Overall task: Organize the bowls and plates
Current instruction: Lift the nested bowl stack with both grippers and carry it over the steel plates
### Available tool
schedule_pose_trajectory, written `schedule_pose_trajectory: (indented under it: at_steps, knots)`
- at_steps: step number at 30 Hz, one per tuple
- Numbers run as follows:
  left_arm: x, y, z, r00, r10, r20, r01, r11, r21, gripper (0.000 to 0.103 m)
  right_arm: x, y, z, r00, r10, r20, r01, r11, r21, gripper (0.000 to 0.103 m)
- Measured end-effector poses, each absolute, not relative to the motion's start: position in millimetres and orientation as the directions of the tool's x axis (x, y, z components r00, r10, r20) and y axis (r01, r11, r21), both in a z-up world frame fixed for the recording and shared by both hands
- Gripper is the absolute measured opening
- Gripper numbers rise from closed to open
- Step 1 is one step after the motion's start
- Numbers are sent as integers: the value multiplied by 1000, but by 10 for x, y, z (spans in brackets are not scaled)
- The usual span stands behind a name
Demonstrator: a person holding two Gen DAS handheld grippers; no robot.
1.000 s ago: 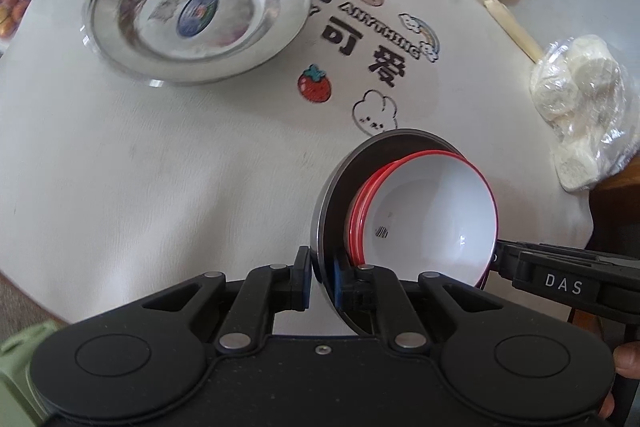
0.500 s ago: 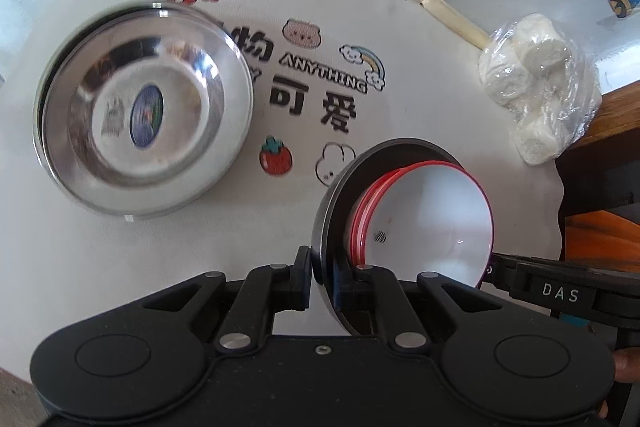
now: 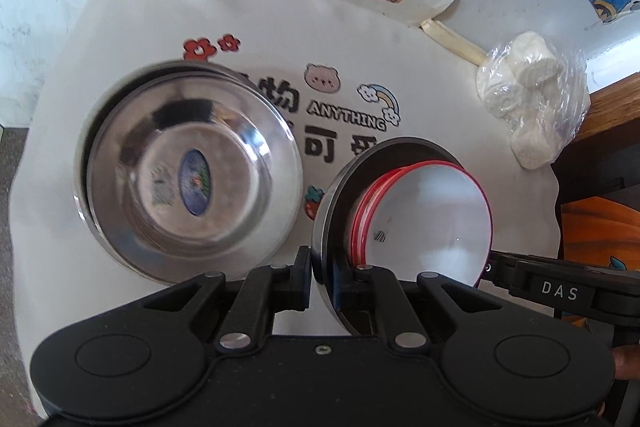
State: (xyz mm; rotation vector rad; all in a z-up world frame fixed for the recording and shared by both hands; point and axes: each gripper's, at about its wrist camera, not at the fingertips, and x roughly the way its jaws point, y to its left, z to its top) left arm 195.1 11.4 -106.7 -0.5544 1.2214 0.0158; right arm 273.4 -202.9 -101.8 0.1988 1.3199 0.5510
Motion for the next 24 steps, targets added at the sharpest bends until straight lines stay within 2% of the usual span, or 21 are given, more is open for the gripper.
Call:
schedule_pose_trajectory:
  at_steps: [24]
  knots:
    - [1945,825,-1140,352,-287,-891,-294,870,-396,8,2622,-1348,-1074,175,492,-853,-244,861,447,10]
